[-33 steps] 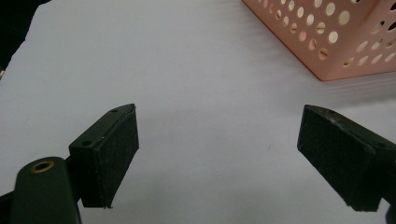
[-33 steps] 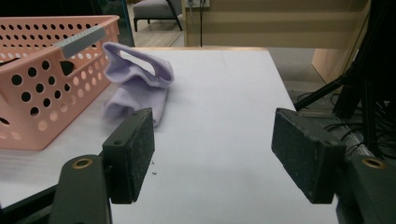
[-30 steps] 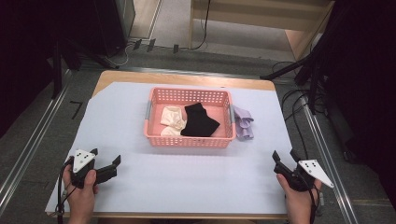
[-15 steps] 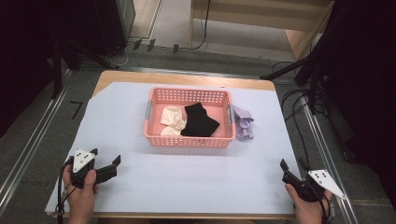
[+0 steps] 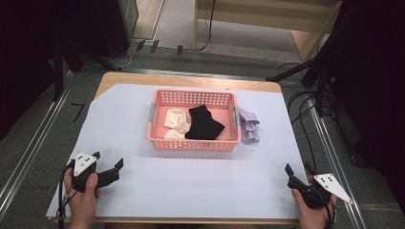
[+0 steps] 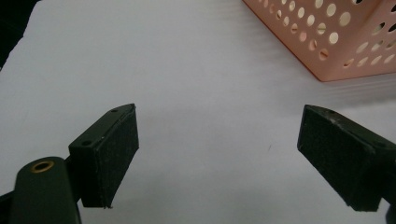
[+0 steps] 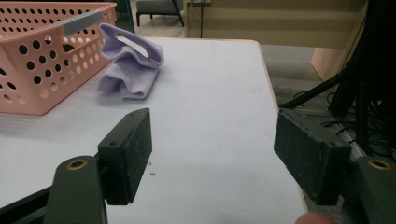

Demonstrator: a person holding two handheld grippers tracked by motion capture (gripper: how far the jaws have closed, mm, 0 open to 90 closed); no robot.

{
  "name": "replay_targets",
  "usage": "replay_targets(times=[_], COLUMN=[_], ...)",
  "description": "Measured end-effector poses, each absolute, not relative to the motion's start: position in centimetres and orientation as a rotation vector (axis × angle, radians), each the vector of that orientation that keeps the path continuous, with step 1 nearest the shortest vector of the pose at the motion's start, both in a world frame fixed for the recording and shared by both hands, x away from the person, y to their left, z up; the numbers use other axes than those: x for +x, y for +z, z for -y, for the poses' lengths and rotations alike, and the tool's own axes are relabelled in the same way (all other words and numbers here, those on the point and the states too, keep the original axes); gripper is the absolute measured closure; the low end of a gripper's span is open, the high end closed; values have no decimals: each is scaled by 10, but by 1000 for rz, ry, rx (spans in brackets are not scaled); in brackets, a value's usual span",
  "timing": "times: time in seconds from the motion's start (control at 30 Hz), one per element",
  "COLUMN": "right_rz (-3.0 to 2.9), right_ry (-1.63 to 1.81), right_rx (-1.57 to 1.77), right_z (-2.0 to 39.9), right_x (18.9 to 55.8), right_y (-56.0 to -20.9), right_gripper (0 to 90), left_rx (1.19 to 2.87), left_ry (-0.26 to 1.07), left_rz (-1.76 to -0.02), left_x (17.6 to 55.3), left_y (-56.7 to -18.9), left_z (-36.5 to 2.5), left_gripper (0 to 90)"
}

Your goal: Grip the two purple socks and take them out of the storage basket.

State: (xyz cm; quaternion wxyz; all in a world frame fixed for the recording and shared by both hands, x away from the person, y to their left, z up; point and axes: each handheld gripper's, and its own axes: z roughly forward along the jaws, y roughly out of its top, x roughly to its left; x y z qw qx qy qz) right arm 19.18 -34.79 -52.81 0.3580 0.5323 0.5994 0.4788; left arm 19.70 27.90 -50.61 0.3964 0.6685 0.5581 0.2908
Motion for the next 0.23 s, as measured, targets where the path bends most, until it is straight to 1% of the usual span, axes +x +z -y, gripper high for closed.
replay_targets(times=[0.23], right_rz=[-1571], right_ry=[1256], right_rx=[1383], right_z=[350], right_x=[194], right_y=[-528], right_gripper=[241], left_rx=[1701], left_ry=[744], left_rz=[-1412], left_x=[197], left_y=[-506], left_z=[-279], left_gripper=[132])
